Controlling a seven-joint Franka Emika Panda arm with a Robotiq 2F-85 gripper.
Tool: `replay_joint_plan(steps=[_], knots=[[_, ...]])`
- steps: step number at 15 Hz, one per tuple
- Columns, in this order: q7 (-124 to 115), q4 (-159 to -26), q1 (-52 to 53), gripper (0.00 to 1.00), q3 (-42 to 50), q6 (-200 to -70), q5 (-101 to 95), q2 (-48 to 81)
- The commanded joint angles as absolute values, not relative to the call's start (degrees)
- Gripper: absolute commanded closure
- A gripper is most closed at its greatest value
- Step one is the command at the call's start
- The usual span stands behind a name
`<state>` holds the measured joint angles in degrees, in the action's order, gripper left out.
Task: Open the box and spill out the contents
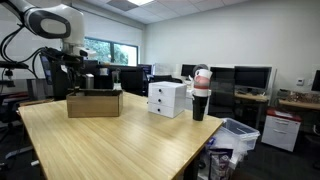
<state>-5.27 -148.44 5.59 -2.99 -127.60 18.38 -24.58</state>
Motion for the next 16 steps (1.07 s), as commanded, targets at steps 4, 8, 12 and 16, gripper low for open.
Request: replay_joint_plan(steps=[4, 8, 12, 16], knots=[[-7.8, -148.6, 5.5, 0.93, -2.8, -130.6, 21.6, -25.6], [-9.3, -148.4, 5.3, 0.92, -2.9, -131.5, 21.5, -25.8], [-11.8, -146.8, 4.7, 0.95, -3.5, -129.4, 19.7, -25.5], [-14.8, -143.6, 4.1, 0.94, -4.7, -125.6, 16.6, -24.9]])
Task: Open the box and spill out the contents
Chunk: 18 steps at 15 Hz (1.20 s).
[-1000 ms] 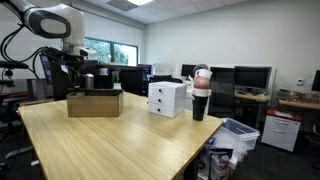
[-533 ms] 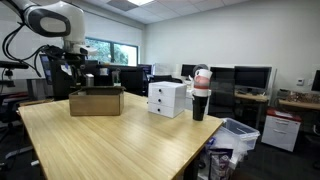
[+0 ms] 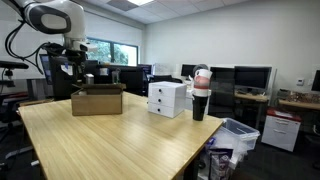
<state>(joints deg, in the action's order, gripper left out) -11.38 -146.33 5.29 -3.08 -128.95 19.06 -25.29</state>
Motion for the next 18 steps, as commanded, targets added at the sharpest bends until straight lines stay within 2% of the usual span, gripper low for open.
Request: replay_joint_plan(steps=[1, 13, 14, 16, 18], knots=[[-15.8, -142.6, 3.9, 0.94, -5.2, -124.5, 15.6, -24.9], [-21.2, -128.5, 3.8, 0.95, -9.0, -109.1, 8.0, -22.7], [-21.1, -128.6, 3.8, 0.69, -8.8, -109.3, 8.3, -22.7], [-21.8, -130.3, 3.5, 0.68, -8.6, -112.6, 9.0, -23.5], [-22.7, -132.8, 3.1, 0.57, -7.6, -116.0, 11.2, -24.4]])
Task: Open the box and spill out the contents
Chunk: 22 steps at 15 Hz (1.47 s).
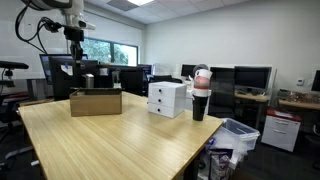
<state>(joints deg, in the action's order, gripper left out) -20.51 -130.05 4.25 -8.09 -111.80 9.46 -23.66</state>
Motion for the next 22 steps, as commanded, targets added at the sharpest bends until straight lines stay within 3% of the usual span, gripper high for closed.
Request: replay_joint_plan(steps=[1, 10, 22], knots=[[-23.2, -133.8, 2.7, 0.52, -7.2, -117.3, 11.8, -24.8], [-22.6, -145.4, 0.5, 0.02, -2.8, -134.8, 18.4, -26.6], [-14.1, -148.4, 4.3, 0.00, 1.7, -140.3, 34.2, -23.4]])
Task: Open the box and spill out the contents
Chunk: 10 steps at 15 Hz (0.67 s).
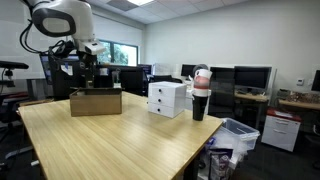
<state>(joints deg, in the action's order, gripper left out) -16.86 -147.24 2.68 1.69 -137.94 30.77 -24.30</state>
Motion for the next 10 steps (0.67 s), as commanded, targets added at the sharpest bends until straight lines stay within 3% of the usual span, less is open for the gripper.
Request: replay_joint_plan(steps=[1, 10], knots=[[-13.6, -148.5, 4.9, 0.00, 1.4, -140.5, 35.1, -22.8], [-11.9, -148.7, 7.2, 0.00, -0.6, -141.3, 39.6, -19.3]])
